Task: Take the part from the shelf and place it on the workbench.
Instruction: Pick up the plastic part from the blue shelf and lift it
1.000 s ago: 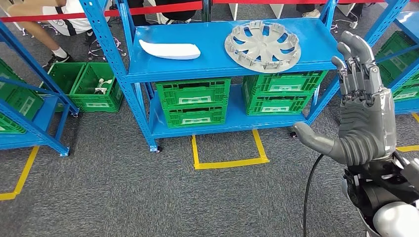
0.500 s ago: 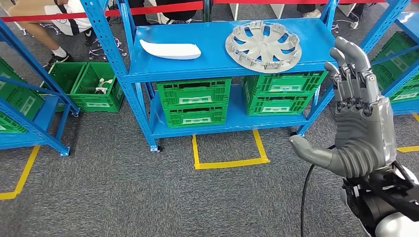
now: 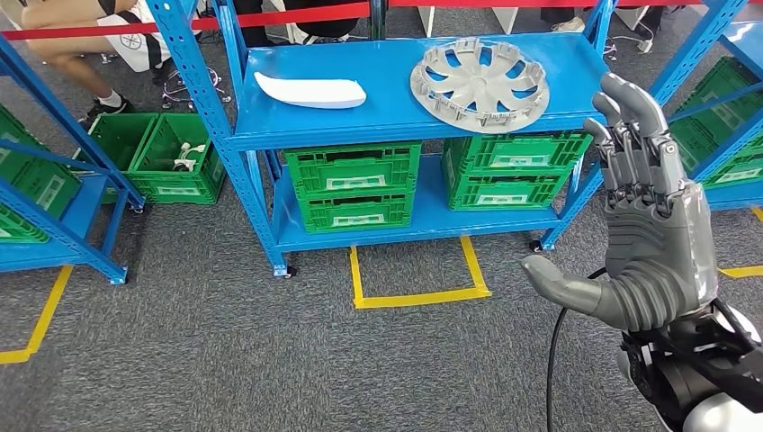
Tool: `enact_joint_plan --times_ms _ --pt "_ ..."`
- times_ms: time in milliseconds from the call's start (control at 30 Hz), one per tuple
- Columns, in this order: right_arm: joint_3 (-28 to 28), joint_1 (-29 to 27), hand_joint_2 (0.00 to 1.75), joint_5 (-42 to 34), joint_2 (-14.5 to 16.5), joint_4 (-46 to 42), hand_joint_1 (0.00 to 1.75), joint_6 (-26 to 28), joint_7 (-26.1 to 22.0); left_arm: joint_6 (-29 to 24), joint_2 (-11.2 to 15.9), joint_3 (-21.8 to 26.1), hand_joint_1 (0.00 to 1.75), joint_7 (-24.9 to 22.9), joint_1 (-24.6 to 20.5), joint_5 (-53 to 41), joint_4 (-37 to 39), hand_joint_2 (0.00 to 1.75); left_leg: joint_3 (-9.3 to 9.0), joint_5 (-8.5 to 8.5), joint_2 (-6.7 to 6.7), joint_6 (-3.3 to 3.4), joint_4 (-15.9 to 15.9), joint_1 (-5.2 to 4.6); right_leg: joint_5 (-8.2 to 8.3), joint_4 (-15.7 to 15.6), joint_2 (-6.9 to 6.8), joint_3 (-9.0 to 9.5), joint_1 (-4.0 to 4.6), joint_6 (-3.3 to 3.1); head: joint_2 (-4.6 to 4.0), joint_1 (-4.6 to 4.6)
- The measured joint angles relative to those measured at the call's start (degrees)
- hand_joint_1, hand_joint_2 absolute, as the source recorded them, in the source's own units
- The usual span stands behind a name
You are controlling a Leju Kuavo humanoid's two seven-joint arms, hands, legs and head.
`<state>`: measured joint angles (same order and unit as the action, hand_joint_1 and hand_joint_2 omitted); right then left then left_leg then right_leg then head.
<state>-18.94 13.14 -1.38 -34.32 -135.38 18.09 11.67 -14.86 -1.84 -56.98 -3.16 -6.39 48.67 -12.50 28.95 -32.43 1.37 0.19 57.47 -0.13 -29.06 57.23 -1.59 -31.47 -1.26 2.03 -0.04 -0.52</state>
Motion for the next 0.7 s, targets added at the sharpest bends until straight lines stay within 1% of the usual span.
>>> enact_joint_plan --times_ms 700 --pt "-1.3 0.0 1.75 0.1 0.0 0.0 0.0 0.0 0.2 0.1 0.0 0.0 0.0 0.1 0.0 -0.1 0.0 0.0 0.0 0.0 0.0 0.0 0.0 0.0 0.0 0.0 0.0 0.0 0.0 0.0 0.0 0.0"
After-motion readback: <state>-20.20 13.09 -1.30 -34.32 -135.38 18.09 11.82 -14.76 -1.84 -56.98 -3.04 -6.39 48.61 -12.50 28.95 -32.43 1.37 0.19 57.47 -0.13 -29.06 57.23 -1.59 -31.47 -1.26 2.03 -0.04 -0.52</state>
